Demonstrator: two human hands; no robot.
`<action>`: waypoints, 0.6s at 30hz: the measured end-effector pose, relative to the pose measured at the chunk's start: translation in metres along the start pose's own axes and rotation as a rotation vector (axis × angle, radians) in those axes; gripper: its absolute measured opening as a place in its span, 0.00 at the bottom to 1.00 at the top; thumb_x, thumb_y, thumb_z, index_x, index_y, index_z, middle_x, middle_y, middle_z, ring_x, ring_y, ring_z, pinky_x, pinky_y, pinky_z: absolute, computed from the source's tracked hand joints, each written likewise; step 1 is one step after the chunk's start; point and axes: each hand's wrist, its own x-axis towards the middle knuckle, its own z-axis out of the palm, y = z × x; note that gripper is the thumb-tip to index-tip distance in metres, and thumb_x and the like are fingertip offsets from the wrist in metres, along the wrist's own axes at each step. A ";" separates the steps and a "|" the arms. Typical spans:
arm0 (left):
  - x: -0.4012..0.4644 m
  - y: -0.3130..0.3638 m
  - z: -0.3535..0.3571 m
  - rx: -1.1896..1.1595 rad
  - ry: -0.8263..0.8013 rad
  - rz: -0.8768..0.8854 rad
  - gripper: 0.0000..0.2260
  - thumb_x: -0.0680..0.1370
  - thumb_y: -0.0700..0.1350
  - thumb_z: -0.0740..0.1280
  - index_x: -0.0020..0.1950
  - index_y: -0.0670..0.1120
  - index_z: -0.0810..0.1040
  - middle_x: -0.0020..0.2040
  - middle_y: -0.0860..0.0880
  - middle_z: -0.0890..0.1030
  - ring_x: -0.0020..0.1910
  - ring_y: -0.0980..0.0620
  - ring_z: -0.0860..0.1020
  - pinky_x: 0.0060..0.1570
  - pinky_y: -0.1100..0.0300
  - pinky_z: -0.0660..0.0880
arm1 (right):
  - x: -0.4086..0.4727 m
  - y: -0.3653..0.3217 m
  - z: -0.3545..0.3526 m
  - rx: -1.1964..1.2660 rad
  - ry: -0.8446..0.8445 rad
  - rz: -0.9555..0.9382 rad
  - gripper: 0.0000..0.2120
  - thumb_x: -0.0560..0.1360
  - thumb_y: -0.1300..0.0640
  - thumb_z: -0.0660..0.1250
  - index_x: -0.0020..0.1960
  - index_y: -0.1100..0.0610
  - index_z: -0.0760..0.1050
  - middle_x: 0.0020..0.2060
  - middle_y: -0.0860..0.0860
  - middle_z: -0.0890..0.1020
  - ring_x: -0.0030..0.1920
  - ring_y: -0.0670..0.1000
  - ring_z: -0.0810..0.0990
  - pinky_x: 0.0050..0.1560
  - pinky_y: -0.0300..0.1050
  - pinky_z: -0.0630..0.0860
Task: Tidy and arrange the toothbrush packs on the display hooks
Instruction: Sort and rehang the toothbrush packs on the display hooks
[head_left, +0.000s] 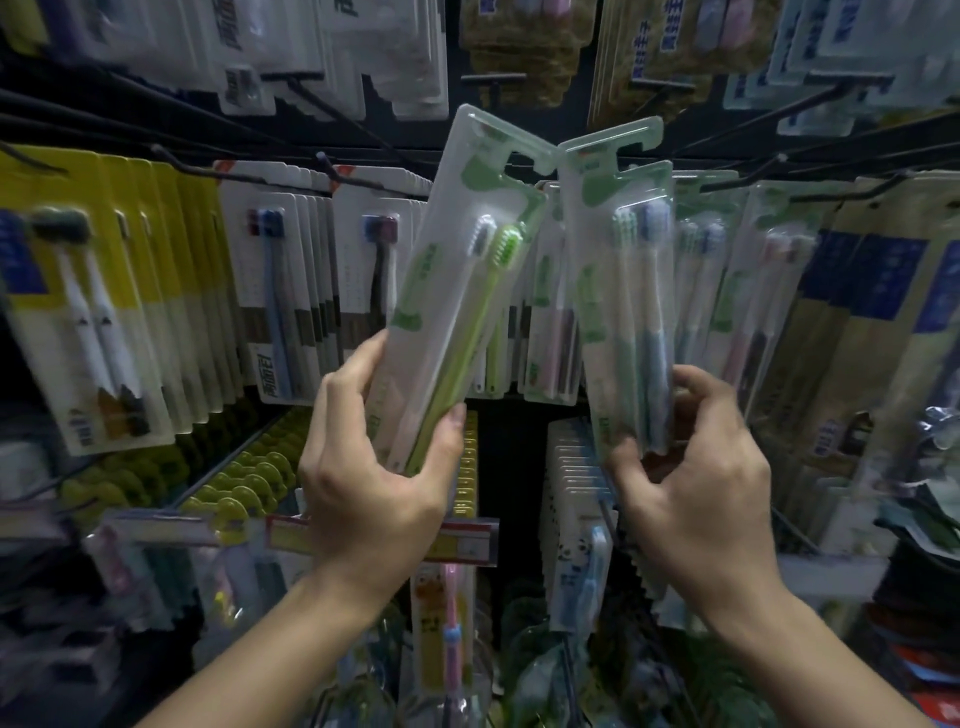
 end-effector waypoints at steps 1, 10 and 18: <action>-0.001 0.002 0.002 0.004 0.003 0.014 0.30 0.76 0.50 0.77 0.75 0.43 0.73 0.65 0.53 0.77 0.64 0.60 0.77 0.64 0.62 0.76 | 0.000 0.001 -0.002 0.004 0.005 0.008 0.28 0.73 0.60 0.76 0.70 0.62 0.70 0.53 0.53 0.79 0.51 0.46 0.74 0.53 0.29 0.66; -0.013 0.023 0.024 0.010 -0.076 0.129 0.32 0.77 0.50 0.78 0.76 0.38 0.73 0.66 0.56 0.75 0.66 0.73 0.72 0.67 0.76 0.66 | -0.003 0.011 -0.015 0.081 0.026 0.139 0.28 0.76 0.54 0.75 0.71 0.58 0.69 0.54 0.51 0.78 0.53 0.55 0.80 0.51 0.38 0.73; -0.022 0.056 0.055 -0.024 -0.117 0.077 0.34 0.76 0.49 0.79 0.76 0.37 0.72 0.54 0.51 0.79 0.49 0.59 0.75 0.56 0.81 0.64 | -0.003 0.024 -0.027 0.091 0.088 0.193 0.28 0.76 0.51 0.74 0.72 0.57 0.69 0.57 0.53 0.82 0.56 0.54 0.82 0.55 0.44 0.78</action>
